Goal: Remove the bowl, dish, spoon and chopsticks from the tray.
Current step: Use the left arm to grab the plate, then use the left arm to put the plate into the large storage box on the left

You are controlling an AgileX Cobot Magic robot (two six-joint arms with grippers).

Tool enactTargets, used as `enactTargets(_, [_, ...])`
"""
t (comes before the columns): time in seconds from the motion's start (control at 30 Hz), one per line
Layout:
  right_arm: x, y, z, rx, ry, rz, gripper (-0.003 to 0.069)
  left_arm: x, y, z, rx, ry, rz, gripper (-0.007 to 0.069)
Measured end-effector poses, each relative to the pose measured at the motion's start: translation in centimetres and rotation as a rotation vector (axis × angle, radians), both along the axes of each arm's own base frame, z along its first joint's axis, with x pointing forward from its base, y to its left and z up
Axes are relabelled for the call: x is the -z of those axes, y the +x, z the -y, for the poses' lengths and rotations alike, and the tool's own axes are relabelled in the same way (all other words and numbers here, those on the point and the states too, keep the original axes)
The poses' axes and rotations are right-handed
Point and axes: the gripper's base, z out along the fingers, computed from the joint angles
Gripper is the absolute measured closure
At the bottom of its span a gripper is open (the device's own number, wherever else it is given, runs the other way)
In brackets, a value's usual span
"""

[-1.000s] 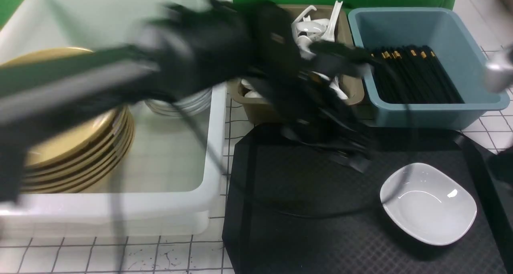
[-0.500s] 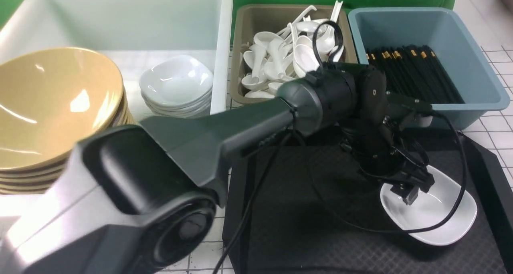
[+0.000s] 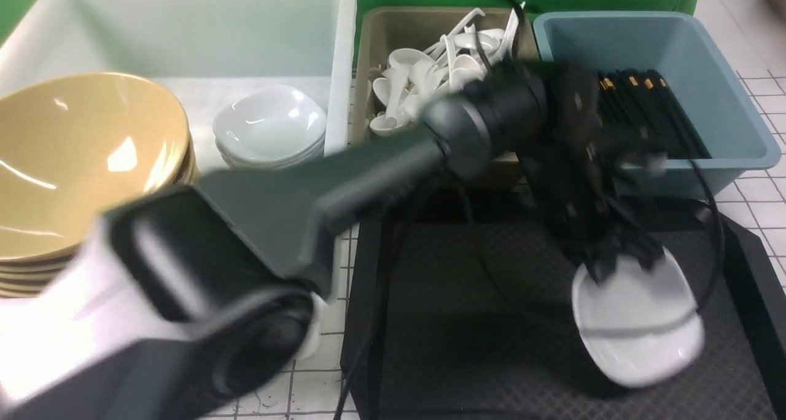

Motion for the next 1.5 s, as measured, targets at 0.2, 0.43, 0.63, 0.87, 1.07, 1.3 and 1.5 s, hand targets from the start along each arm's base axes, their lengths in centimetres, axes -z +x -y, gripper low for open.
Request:
enactTargets(0.2, [-2.8, 2.8, -2.2, -0.138, 0.075, 0.028, 0.0595, -13.4, 2.3, -9.3, -0.137, -0.092, 0.246, 0.0621])
enactTargets(0.43, [-4.4, 6.5, -6.8, -0.333, 0.121, 0.036, 0.0594, -21.5, 3.2, -22.6, -0.421, -0.037, 0.463, 0.0621])
enactTargets(0.63, [-4.1, 8.1, -11.9, -0.507, 0.113, 0.021, 0.0594, -20.0, 5.0, -30.9, -0.616, 0.071, 0.421, 0.0621])
enactTargets(0.87, [-2.9, 9.3, -13.3, -0.541, 0.074, 0.004, 0.0594, -14.8, 8.2, -36.0, -0.651, 0.169, 0.305, 0.0621])
enactTargets(1.07, [-3.0, 9.6, -13.3, -0.534, 0.067, 0.037, 0.0594, -9.5, 11.4, -35.3, -0.497, 0.163, 0.249, 0.0621])
enactTargets(1.3, [-3.1, 9.7, -13.3, -0.530, 0.064, 0.051, 0.0594, -4.9, 14.2, -35.0, -0.479, 0.160, 0.245, 0.0606])
enactTargets(1.5, [-3.1, 9.7, -13.3, -0.530, 0.063, 0.052, 0.0594, -4.2, 15.0, -35.1, -0.486, 0.152, 0.295, 0.0436])
